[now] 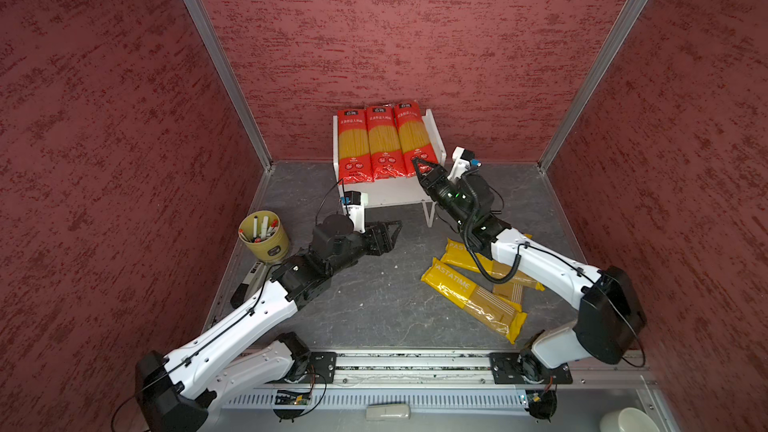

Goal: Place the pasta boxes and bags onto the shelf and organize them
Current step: 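Open both grippers and draw them back from the red bags on the shelf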

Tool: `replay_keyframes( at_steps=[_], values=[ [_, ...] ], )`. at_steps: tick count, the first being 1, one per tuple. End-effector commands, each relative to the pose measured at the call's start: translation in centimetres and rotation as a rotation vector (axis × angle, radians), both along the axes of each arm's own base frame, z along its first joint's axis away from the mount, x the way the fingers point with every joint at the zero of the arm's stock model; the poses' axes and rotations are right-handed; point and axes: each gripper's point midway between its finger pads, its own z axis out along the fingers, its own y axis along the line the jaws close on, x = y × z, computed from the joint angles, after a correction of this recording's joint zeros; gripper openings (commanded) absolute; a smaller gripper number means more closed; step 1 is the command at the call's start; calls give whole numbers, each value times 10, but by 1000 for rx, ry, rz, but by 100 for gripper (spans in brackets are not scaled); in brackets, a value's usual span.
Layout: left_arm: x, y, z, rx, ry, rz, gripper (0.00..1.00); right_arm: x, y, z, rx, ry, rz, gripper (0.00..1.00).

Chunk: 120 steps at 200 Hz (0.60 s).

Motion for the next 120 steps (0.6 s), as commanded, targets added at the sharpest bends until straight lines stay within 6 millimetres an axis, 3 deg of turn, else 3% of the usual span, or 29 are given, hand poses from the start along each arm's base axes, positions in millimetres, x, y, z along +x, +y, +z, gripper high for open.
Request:
replay_keyframes(
  at_steps=[1, 14, 20, 48, 68, 120],
  values=[
    [1, 0, 4, -7, -14, 17, 76, -11, -3, 33, 94, -59, 42, 42],
    [1, 2, 4, -2, -18, 23, 76, -12, -9, 17, 70, -28, 17, 48],
    [2, 3, 3, 4, -19, 26, 76, -20, -17, 24, 80, -40, 5, 49],
    [4, -1, -1, 11, -16, 18, 76, -23, -35, 15, 39, -26, -35, 49],
    [6, -6, -2, 6, -9, 4, 76, -18, -43, 14, 23, -19, -46, 43],
    [3, -2, -6, 12, -4, 20, 76, -9, -28, 17, 34, -31, 16, 24]
  ],
)
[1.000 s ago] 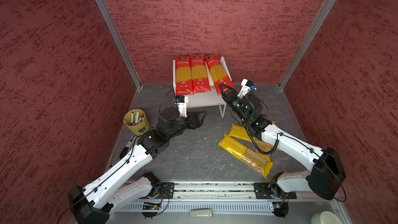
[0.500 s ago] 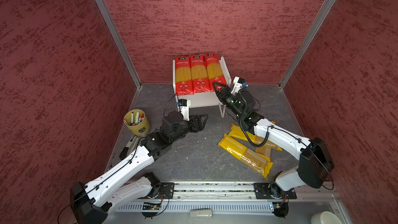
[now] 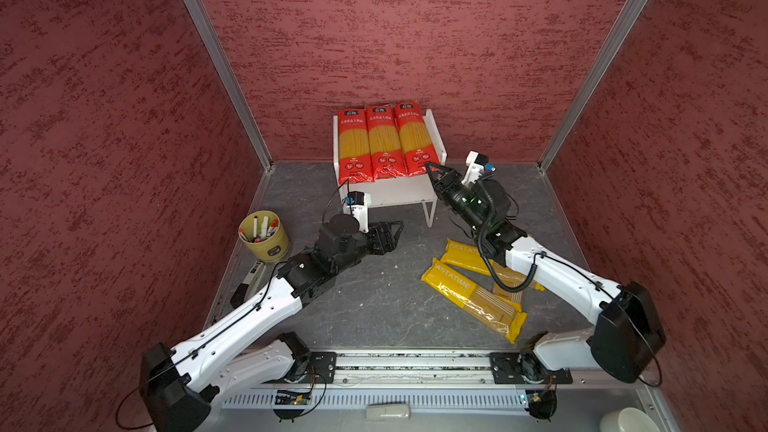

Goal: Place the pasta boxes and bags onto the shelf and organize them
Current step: 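Open both grippers and draw them back from the red bags on the shelf, then lower both grippers toward the yellow PASTATIME bags on the table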

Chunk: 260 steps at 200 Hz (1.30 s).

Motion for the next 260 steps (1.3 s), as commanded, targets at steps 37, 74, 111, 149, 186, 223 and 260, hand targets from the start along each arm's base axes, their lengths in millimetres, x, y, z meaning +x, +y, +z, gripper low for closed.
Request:
replay_keyframes(
  at_steps=[37, 74, 111, 149, 186, 223, 260],
  values=[
    [-4, 7, 2, 1, -22, 15, 76, 1, 6, 12, 39, -29, 44, 29],
    [-9, 6, -2, 33, -76, -13, 76, -16, 8, 5, -20, -41, 97, 48],
    [-17, 3, -3, 37, -161, -41, 76, -40, 2, -15, -84, -27, 138, 55],
    [-28, -3, -9, 41, -226, -62, 76, -70, -16, -63, -175, 81, 145, 56],
    [-48, -19, -23, 102, -306, -122, 76, -92, -41, -133, -261, 267, 88, 54],
    [-58, -30, -59, 160, -269, -130, 77, -115, -62, -220, -437, 507, 4, 50],
    [-62, -34, -97, 205, -196, -102, 76, -145, -60, -274, -614, 664, 20, 49]
  ],
)
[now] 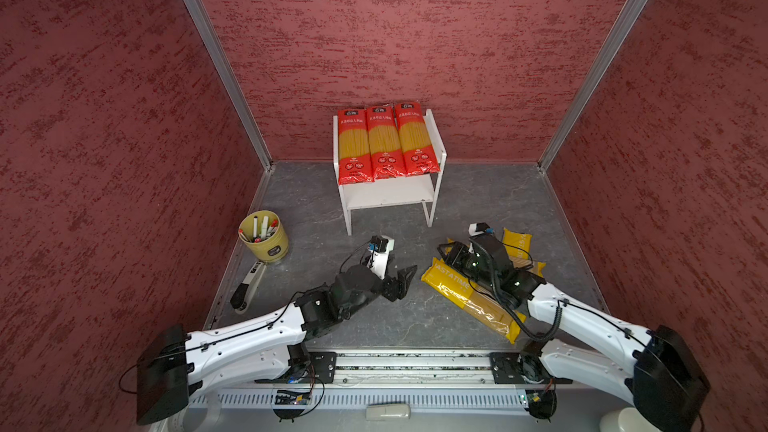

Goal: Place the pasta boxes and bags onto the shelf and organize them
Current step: 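Lower both grippers toward the yellow PASTATIME bags on the table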

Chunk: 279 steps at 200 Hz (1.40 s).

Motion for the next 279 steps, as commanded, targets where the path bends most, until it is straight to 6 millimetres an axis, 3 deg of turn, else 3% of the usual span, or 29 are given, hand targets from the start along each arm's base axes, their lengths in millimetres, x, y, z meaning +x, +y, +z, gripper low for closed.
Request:
replay_keyframes(
  at_steps=[1, 49, 114, 153, 189, 211, 253, 279],
  values=[
    [5, 2, -8, -7, 5, 66, 76, -18, -14, -35, -149, 105, -46, 49],
    [9, 7, -18, -4, 20, 117, 77, -46, -5, -80, -212, 229, 24, 49],
    [10, 27, -28, 1, 66, 183, 77, -22, 41, -101, -155, 230, 90, 49],
    [10, 36, -30, -17, 96, 200, 77, 7, 87, -87, -24, 150, 142, 49],
    [4, 35, -35, -13, 130, 177, 77, 21, 101, -61, -17, 85, 171, 49],
    [0, 32, -44, -33, 185, 147, 74, 16, 89, -47, -101, 62, 202, 50],
    [-7, 19, -71, -82, 390, 42, 66, 10, 26, -45, -285, 68, 167, 52],
    [-11, 2, -85, 13, 418, -19, 66, 16, -2, -44, -301, 71, 105, 53]
  ],
)
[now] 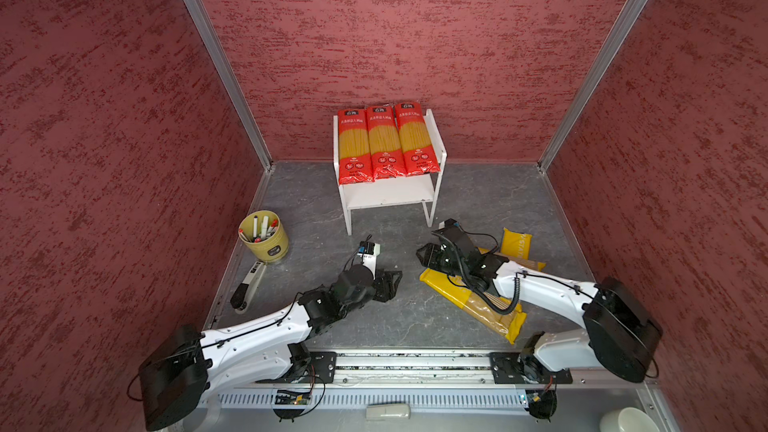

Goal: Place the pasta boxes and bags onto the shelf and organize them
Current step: 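Lower both grippers toward the yellow PASTATIME bags on the table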

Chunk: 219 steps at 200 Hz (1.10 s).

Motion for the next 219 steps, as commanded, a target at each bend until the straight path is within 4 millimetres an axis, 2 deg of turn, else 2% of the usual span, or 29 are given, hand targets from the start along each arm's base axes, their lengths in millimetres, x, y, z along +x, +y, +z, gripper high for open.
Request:
replay_keyframes(
  at_steps=[1, 41, 86, 129, 180, 219],
  values=[
    [-15, -24, -8, 14, 68, -128, 66, -6, -41, -22, -134, 44, -49, 53],
    [-3, -50, -40, 138, 134, -166, 63, 7, -49, -11, -90, 18, -110, 53],
    [6, -80, -58, 168, 172, -233, 59, 7, -48, -12, -53, 17, -124, 53],
    [19, -85, -72, 195, 217, -221, 50, 2, -53, -15, -40, 20, -145, 53],
    [25, -101, -85, 198, 241, -235, 30, 0, -57, -17, -49, 13, -153, 53],
    [26, -98, -87, 208, 239, -218, 14, 0, -58, -17, -44, 8, -157, 53]
  ],
)
